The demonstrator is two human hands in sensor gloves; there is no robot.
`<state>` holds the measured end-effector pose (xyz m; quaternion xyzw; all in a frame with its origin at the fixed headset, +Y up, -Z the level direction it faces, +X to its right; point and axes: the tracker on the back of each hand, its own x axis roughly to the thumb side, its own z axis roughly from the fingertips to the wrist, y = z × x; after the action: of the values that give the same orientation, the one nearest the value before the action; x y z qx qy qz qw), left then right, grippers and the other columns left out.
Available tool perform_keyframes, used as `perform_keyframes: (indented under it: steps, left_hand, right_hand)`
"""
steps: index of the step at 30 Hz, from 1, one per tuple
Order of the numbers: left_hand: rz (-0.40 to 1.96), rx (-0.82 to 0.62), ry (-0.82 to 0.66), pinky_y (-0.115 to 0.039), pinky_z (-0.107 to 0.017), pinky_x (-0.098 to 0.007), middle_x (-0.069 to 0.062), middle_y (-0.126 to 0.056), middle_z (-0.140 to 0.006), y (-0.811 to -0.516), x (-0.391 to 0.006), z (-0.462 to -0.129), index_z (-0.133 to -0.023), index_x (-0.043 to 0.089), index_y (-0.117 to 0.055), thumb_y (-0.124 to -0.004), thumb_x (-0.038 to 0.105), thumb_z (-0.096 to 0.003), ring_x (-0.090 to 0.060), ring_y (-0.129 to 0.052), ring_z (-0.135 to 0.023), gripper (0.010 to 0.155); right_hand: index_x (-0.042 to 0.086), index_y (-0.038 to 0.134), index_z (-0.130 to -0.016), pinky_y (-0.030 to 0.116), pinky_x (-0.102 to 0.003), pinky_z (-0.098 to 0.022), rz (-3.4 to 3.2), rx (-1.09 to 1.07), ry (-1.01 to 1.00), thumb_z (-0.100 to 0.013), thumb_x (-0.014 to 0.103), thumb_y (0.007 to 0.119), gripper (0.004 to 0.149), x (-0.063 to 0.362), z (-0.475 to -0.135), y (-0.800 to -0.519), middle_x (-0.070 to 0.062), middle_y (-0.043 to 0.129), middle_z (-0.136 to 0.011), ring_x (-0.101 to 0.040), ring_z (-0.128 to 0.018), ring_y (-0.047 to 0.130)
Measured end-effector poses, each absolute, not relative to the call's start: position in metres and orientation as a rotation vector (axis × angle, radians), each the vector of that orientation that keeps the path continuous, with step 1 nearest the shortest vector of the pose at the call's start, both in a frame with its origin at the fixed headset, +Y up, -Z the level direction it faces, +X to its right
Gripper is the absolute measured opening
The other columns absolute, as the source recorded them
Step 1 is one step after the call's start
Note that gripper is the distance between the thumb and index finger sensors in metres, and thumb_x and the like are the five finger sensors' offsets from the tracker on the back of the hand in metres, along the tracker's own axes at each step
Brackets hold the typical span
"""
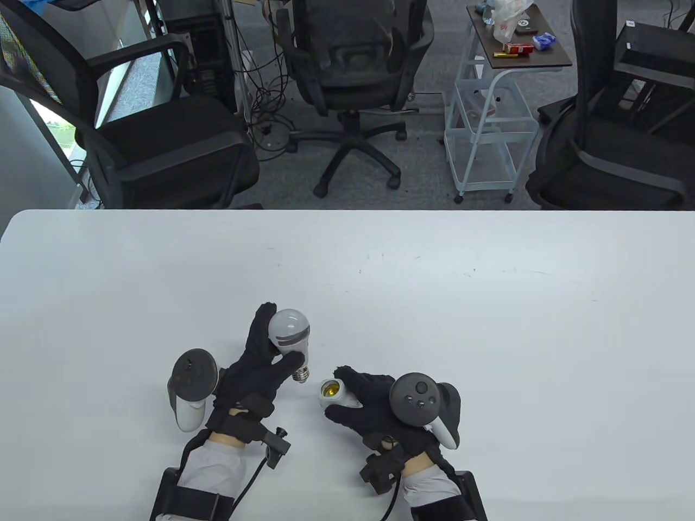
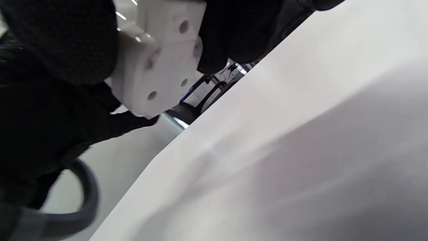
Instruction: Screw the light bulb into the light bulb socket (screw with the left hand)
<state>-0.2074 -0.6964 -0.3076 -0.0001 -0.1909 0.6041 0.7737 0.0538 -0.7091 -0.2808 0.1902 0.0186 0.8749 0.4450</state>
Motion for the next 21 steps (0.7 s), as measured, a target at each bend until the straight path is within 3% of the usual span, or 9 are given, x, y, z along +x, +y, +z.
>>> perform_keyframes:
  steps: [6,14,18,21]
  left_hand:
    - [1.445,-0.12,-0.46,-0.044,-0.069,-0.08,-0.022,-0.077,-0.1,-0.719,-0.201,-0.304,-0.117,0.026,-0.015,-0.079,0.041,-0.0618,-0.039,-0.067,-0.103,0.086]
    - [1.418,-0.181,-0.531,-0.043,-0.069,-0.081,-0.022,-0.076,-0.102,-0.721,-0.19,-0.3,-0.117,0.029,-0.011,-0.079,0.039,-0.062,-0.04,-0.064,-0.104,0.087]
    - [1.438,-0.211,-0.567,-0.042,-0.069,-0.081,-0.023,-0.073,-0.104,-0.723,-0.185,-0.299,-0.113,0.04,-0.005,-0.078,0.037,-0.0632,-0.042,-0.061,-0.106,0.088]
    - [1.452,-0.22,-0.577,-0.041,-0.069,-0.081,-0.025,-0.072,-0.105,-0.724,-0.185,-0.3,-0.114,0.042,-0.01,-0.076,0.038,-0.0637,-0.042,-0.06,-0.106,0.084]
  right_hand:
    - [0.009,0.073,-0.093,0.048,-0.073,-0.066,2.122,0.515,0.17,-0.044,0.045,0.093,0.064,0.045,-0.281,-0.717,-0.017,0.086,-0.088,-0.041,-0.078,0.082]
    - [0.01,0.075,-0.092,0.049,-0.073,-0.065,2.023,0.502,0.167,-0.044,0.046,0.093,0.063,0.048,-0.281,-0.717,-0.017,0.088,-0.085,-0.041,-0.075,0.084]
    - [0.011,0.076,-0.091,0.05,-0.073,-0.065,1.998,0.49,0.152,-0.043,0.046,0.093,0.062,0.05,-0.281,-0.718,-0.017,0.089,-0.084,-0.041,-0.074,0.085]
    - [0.01,0.077,-0.09,0.05,-0.073,-0.066,1.998,0.491,0.135,-0.043,0.046,0.094,0.062,0.05,-0.28,-0.718,-0.017,0.09,-0.083,-0.041,-0.074,0.085]
